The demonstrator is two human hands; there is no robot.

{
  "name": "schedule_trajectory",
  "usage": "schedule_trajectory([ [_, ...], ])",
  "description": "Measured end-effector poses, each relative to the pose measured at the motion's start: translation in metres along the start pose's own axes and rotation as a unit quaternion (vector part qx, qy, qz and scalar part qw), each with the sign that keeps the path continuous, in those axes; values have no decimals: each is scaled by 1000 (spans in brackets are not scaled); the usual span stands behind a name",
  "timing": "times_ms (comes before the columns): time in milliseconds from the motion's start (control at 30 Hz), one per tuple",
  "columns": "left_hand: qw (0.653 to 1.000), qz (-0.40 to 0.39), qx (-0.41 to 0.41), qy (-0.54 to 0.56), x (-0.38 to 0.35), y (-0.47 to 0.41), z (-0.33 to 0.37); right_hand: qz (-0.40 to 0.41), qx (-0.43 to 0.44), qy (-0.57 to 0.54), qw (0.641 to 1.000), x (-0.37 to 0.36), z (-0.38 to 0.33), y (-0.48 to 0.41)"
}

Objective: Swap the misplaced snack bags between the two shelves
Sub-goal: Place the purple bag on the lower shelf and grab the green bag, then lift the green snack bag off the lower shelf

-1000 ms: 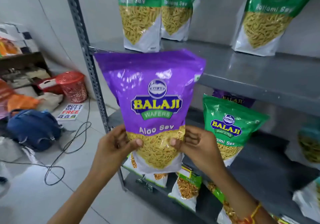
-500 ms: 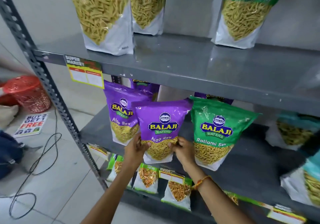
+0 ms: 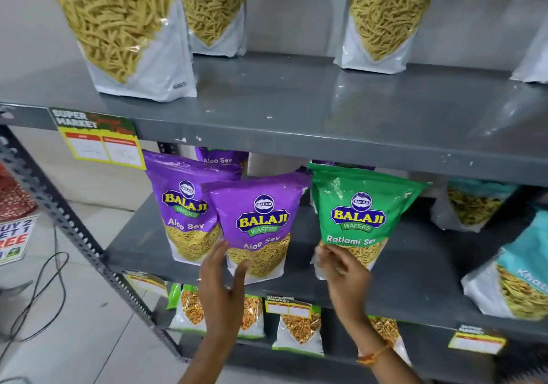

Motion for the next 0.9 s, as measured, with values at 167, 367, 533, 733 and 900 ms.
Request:
schedule_trajectory([
  [167, 970, -244, 4, 10, -98, 22, 14, 173, -18, 68, 982, 105, 24, -27],
  [367, 918, -372, 129, -37, -198, 22, -5, -55, -160, 64, 983, 85, 76, -50],
  [533, 908, -389, 158, -11, -216, 28, -4, -76, -154, 44, 984, 82, 77, -44],
  [733, 912, -383, 147, -4, -213, 50, 8, -34, -156, 37, 986, 116, 70, -20],
  [900, 930, -359, 83, 2, -190, 79, 58, -15, -156, 12, 988, 154, 53, 14],
])
Point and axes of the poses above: each hand's wrist, its own y-axis away from the middle knuckle, its own x-axis out of the back of the hand, z = x × y, the point moved 10 cm from there along -y, towards the middle knuckle
